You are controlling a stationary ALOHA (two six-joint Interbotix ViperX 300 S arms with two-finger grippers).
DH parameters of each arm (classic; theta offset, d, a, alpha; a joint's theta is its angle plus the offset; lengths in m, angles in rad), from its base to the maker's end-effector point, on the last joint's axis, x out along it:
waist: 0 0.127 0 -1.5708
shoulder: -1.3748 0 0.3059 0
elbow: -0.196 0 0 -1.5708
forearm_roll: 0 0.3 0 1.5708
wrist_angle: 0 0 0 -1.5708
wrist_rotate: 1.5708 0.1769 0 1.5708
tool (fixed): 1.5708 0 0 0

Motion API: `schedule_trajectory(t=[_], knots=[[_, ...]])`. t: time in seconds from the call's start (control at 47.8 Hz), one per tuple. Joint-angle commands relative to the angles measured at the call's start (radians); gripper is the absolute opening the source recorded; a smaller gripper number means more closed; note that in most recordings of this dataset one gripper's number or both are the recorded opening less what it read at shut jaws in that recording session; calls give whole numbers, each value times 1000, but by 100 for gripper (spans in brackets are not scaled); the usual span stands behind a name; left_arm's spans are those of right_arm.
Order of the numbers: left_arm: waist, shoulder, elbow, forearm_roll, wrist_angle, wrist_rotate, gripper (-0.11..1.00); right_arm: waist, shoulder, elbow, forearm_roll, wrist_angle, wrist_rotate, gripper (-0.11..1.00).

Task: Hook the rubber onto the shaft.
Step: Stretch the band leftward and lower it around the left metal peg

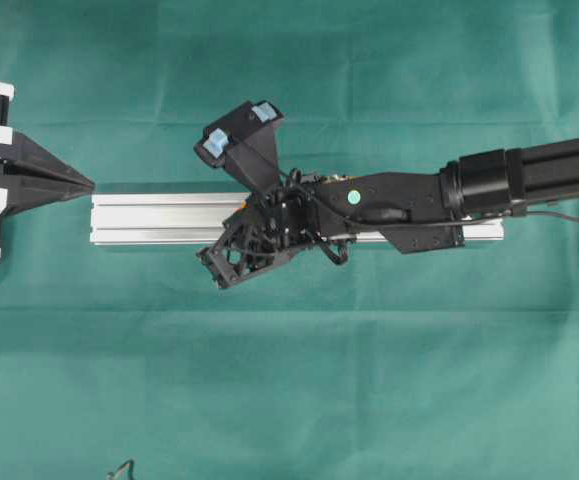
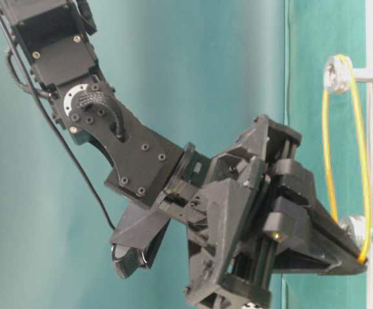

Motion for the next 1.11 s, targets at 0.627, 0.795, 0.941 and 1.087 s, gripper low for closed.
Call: schedule_trajectory(t=[0.627, 0.795, 0.941, 1.087], knots=[[-25, 5, -29, 3, -3, 0, 0, 20, -83, 67, 5, 21, 3, 7], [-25, 5, -29, 3, -3, 0, 0, 20, -103, 94, 5, 21, 2, 7], [-25, 6, -29, 3, -3, 0, 0, 20, -118, 112, 3, 21, 3, 7], [-25, 5, -29, 3, -3, 0, 0, 20, -135, 133, 0, 21, 2, 7]])
